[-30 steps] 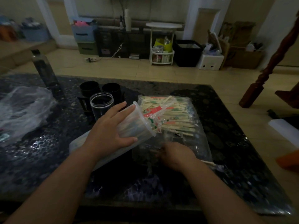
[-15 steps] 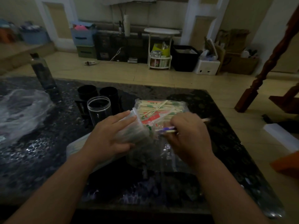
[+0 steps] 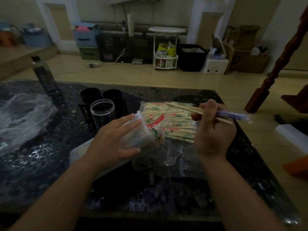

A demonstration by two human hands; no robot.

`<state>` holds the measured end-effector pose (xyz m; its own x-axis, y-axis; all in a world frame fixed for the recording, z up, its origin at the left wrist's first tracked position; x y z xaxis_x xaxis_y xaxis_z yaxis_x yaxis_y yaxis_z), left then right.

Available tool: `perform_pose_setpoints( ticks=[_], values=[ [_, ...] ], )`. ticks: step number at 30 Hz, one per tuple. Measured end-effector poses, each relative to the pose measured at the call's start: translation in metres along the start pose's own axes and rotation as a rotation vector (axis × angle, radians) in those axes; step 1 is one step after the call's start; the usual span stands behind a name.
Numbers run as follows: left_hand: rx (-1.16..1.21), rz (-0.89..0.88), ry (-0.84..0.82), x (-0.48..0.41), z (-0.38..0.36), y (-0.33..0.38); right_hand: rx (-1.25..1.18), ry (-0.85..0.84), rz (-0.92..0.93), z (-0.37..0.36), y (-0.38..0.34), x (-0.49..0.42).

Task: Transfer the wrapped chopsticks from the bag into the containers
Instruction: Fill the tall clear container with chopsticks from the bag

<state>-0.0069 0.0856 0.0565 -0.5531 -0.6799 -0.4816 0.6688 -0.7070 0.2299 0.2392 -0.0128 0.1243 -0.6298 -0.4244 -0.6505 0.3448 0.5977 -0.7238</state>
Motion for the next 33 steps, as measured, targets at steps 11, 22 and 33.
perform_pose_setpoints(
  ticks=[11,22,33],
  values=[
    [0.034,0.01,-0.005,0.0,0.0,0.001,-0.149,0.199,-0.085,0.009,0.0,-0.004],
    [0.025,-0.004,-0.009,0.001,-0.001,0.001,-0.095,-0.03,-0.478,-0.017,0.032,0.014],
    [0.026,-0.02,-0.021,0.002,-0.005,0.003,-0.256,-0.226,-0.948,-0.05,0.072,0.042]
  ],
)
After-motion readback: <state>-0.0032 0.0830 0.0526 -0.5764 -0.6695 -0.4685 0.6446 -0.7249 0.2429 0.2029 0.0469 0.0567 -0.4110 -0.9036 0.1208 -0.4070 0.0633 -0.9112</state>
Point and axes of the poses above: each hand's wrist, its own x-axis away from the middle knuckle, its own z-axis out of the back of the hand, y = z × x, the point moved 8 cm from there along -x, towards the middle knuckle, and after that the axes turned 10 degrees about -x, right-handed, at the moved point
